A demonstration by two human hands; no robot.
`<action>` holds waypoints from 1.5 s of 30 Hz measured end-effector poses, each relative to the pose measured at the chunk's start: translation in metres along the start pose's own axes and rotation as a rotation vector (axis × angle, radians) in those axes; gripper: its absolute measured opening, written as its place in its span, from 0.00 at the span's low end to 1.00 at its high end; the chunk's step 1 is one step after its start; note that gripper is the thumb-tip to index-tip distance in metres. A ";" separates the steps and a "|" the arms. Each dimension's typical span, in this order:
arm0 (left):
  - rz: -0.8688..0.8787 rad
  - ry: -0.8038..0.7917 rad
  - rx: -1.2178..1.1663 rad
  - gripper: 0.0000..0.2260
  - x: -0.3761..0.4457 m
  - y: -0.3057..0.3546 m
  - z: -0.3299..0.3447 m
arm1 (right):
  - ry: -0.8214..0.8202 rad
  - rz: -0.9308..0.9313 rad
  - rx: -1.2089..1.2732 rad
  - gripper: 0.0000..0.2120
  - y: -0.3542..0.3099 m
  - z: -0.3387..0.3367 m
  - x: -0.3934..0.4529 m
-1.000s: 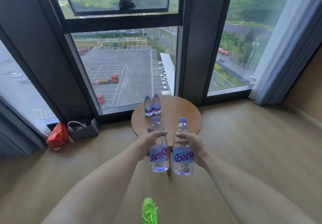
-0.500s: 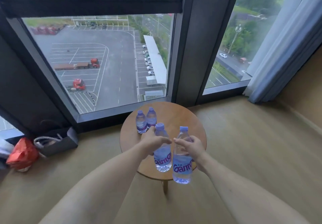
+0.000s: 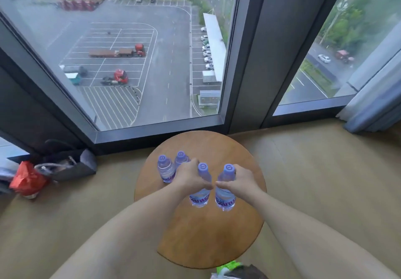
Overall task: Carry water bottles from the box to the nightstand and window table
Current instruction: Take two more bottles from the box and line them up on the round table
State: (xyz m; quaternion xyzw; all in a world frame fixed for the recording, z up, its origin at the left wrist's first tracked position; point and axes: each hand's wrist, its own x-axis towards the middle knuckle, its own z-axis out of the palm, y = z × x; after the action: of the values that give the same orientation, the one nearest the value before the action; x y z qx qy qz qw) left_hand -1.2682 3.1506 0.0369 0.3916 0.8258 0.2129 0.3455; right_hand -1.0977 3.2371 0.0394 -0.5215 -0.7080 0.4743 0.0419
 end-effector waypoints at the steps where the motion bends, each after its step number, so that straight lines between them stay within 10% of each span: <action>1: -0.015 0.002 0.015 0.25 0.011 0.005 0.002 | -0.025 -0.004 -0.022 0.18 0.001 -0.005 0.015; 39: -0.186 -0.110 0.287 0.04 0.155 0.003 0.019 | -0.156 -0.014 -0.251 0.24 0.003 0.021 0.178; 45: -0.171 -0.030 0.234 0.13 0.146 -0.004 0.020 | -0.145 -0.021 -0.206 0.27 0.004 0.023 0.179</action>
State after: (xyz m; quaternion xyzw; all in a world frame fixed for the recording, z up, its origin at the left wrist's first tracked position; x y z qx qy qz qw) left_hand -1.3223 3.2655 -0.0381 0.3607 0.8700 0.0792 0.3266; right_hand -1.1886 3.3620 -0.0538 -0.4800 -0.7596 0.4350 -0.0580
